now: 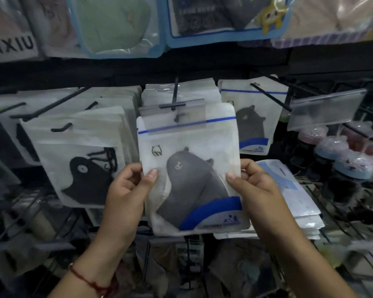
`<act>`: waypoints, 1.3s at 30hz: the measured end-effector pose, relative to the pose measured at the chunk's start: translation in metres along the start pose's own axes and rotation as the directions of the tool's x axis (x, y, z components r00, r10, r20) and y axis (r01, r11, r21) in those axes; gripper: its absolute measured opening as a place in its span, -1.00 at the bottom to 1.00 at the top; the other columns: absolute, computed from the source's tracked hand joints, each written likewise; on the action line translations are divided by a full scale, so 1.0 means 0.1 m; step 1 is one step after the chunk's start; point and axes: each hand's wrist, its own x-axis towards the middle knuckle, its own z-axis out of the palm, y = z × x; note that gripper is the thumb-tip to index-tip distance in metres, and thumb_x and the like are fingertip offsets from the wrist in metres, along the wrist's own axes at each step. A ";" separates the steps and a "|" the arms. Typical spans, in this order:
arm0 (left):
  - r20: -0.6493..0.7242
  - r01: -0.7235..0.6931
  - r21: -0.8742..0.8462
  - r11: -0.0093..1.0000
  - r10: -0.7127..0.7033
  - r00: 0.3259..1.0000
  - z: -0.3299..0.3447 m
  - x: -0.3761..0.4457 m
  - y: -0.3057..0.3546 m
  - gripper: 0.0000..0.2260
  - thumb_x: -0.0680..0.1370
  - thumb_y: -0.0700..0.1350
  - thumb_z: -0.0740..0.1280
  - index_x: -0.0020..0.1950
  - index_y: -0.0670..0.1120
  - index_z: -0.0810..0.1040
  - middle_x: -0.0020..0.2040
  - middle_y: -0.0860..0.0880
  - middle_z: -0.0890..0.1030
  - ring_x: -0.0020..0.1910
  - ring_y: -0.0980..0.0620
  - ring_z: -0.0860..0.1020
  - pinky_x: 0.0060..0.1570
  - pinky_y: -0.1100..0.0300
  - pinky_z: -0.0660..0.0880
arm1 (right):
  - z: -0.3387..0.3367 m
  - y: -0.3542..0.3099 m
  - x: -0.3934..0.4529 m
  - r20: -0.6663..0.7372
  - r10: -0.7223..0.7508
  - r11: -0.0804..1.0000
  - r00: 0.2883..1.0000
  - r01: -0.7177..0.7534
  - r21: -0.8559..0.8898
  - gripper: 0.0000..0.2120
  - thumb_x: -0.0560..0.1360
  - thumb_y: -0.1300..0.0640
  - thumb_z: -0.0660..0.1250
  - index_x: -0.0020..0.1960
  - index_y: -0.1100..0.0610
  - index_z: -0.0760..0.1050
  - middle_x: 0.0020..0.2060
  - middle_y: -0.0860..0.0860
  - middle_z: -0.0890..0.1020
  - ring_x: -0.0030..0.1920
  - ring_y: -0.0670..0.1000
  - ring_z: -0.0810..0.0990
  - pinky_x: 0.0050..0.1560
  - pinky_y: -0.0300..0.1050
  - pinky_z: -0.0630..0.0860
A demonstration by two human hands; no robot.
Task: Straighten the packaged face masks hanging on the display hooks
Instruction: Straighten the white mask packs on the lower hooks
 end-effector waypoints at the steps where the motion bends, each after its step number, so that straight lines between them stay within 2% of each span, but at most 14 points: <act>1: -0.002 -0.017 -0.004 1.000 0.017 1.000 -0.03 -0.03 0.02 -0.92 0.43 0.00 0.42 -0.11 0.08 0.67 -0.11 -0.08 0.72 -0.14 -0.03 0.67 -0.18 0.18 0.58 | 0.01 -0.01 -0.04 -0.009 -0.007 1.000 1.000 0.007 -0.020 -0.90 0.55 0.21 0.30 0.05 0.10 0.53 -0.08 0.16 0.71 -0.12 0.15 0.69 -0.11 0.04 0.58; 4: 0.021 -0.036 -0.057 0.998 0.037 0.999 -0.13 -0.09 0.11 -0.72 0.41 -0.08 0.43 0.11 0.00 0.59 -0.08 -0.07 0.73 -0.09 -0.07 0.70 -0.20 0.16 0.62 | 0.08 -0.07 -0.17 -0.034 -0.013 0.999 0.999 0.012 -0.044 -0.79 0.56 0.30 0.28 0.12 0.06 0.53 -0.09 0.07 0.72 -0.12 0.07 0.70 -0.17 -0.07 0.58; 8: 0.180 0.075 -0.144 0.987 -0.048 0.982 -0.29 -0.15 0.25 -0.40 0.42 -0.17 0.42 0.45 0.08 0.42 0.03 -0.10 0.73 0.01 -0.08 0.70 -0.09 0.00 0.65 | 0.23 -0.21 -0.35 -0.022 -0.011 0.994 1.000 0.008 -0.110 -0.74 0.55 0.28 0.28 0.15 0.01 0.55 -0.03 0.01 0.71 -0.04 0.05 0.70 -0.16 -0.10 0.61; 11: 0.272 0.120 -0.148 0.982 -0.076 0.959 -0.41 -0.21 0.32 -0.63 0.38 -0.19 0.42 0.18 -0.01 0.62 0.01 -0.11 0.73 -0.01 -0.09 0.71 -0.14 0.14 0.65 | 0.37 -0.39 -0.44 -0.034 -0.037 0.988 0.999 0.031 -0.153 -0.75 0.56 0.17 0.30 0.23 0.05 0.53 0.03 0.01 0.71 0.02 0.05 0.69 -0.04 -0.05 0.63; 13: 0.342 0.105 -0.106 0.989 -0.063 0.938 -0.49 -0.28 0.35 -0.70 0.37 -0.20 0.43 0.10 -0.08 0.63 -0.03 -0.10 0.73 -0.05 -0.07 0.71 -0.17 0.21 0.63 | 0.45 -0.51 -0.49 -0.074 -0.060 0.984 0.996 0.046 -0.174 -0.75 0.54 0.15 0.33 0.22 0.09 0.54 0.00 0.03 0.72 -0.01 0.05 0.71 -0.10 -0.10 0.65; 19: 0.476 0.095 0.018 0.995 -0.092 0.875 -0.75 -0.31 0.41 -0.61 0.42 -0.19 0.53 0.21 -0.04 0.57 0.06 -0.01 0.72 0.07 -0.01 0.68 -0.02 0.18 0.62 | 0.63 -0.58 -0.68 -0.097 -0.038 0.957 0.995 0.008 -0.291 -0.78 0.51 0.12 0.36 0.16 0.08 0.57 -0.03 0.04 0.72 -0.04 0.08 0.71 -0.07 0.05 0.66; 22: 0.457 -0.039 0.058 0.998 0.008 0.889 -0.86 -0.17 0.44 -0.49 0.42 0.00 0.56 0.31 0.21 0.46 0.12 0.14 0.67 0.07 0.12 0.66 -0.02 0.26 0.60 | 0.71 -0.47 -0.80 -0.127 0.002 0.938 0.992 -0.045 -0.343 -0.77 0.48 0.09 0.39 0.13 0.02 0.59 -0.02 0.03 0.72 -0.03 0.09 0.71 -0.01 0.11 0.62; 24: 0.513 -0.209 0.245 0.947 0.056 0.857 -0.87 -0.07 0.52 -0.49 0.43 0.13 0.51 0.31 0.37 0.42 0.13 0.25 0.62 0.07 0.26 0.62 0.00 0.36 0.54 | 0.73 -0.40 -0.87 -0.121 0.017 0.925 0.993 -0.062 -0.374 -0.77 0.46 0.06 0.40 0.12 -0.04 0.60 0.00 0.03 0.72 -0.01 0.09 0.71 0.01 0.15 0.59; 26: 0.621 -0.338 0.400 0.852 0.019 0.784 -0.83 -0.05 0.61 -0.62 0.49 0.13 0.43 0.28 0.34 0.49 0.09 0.32 0.61 0.03 0.37 0.58 -0.04 0.44 0.47 | 0.75 -0.38 -0.95 -0.117 0.033 0.922 0.993 -0.075 -0.379 -0.74 0.46 0.05 0.40 0.14 -0.03 0.58 0.01 0.05 0.71 0.00 0.10 0.70 0.03 0.20 0.59; 29: 0.704 -0.397 0.426 0.813 -0.023 0.710 -0.73 -0.06 0.73 -0.91 0.58 0.05 0.35 0.03 0.18 0.64 -0.11 0.25 0.67 -0.13 0.31 0.62 -0.18 0.34 0.46 | 0.71 -0.41 -1.03 -0.172 0.020 0.913 0.985 -0.088 -0.398 -0.70 0.45 0.07 0.42 0.17 0.00 0.55 0.01 0.02 0.71 -0.01 0.08 0.70 0.05 0.24 0.60; 32: 0.734 -0.405 0.390 0.827 -0.014 0.679 -0.56 -0.11 0.80 -0.87 0.59 0.01 0.35 -0.13 0.12 0.64 -0.24 0.17 0.67 -0.25 0.26 0.60 -0.29 0.37 0.42 | 0.61 -0.46 -1.08 -0.232 -0.208 0.722 0.950 -0.011 -0.691 -0.50 0.45 -0.02 0.46 0.34 -0.15 0.39 0.17 -0.18 0.60 0.14 -0.11 0.61 0.10 0.05 0.61; 35: 0.741 -0.354 0.349 0.868 -0.024 0.671 -0.34 -0.16 0.87 -0.89 0.56 0.00 0.39 -0.15 0.06 0.65 -0.26 0.13 0.68 -0.31 0.28 0.59 -0.32 0.42 0.42 | 0.46 -0.56 -1.12 -0.016 -0.465 0.182 0.885 0.078 -0.980 -0.29 0.50 -0.15 0.36 0.55 -0.15 0.10 0.46 -0.11 0.27 0.45 -0.05 0.29 0.39 0.04 0.36; 37: 0.762 -0.314 0.316 0.895 -0.043 0.646 -0.17 -0.17 0.91 -0.91 0.54 0.01 0.42 -0.13 0.03 0.65 -0.23 0.07 0.69 -0.28 0.22 0.63 -0.31 0.36 0.48 | 0.36 -0.63 -1.12 0.189 -0.462 -0.099 0.867 0.162 -0.982 -0.32 0.52 -0.20 0.28 0.56 -0.05 0.16 0.50 -0.02 0.26 0.52 0.04 0.18 0.47 0.11 0.20; 39: 0.791 -0.319 0.294 0.901 -0.042 0.610 0.00 -0.17 0.95 -0.89 0.51 0.03 0.44 -0.13 0.01 0.64 -0.22 0.01 0.69 -0.27 0.18 0.63 -0.29 0.30 0.49 | 0.25 -0.68 -1.08 0.284 -0.436 -0.150 0.854 0.242 -0.959 -0.42 0.52 -0.22 0.26 0.47 0.00 0.35 0.40 -0.03 0.40 0.47 0.04 0.27 0.46 0.15 0.24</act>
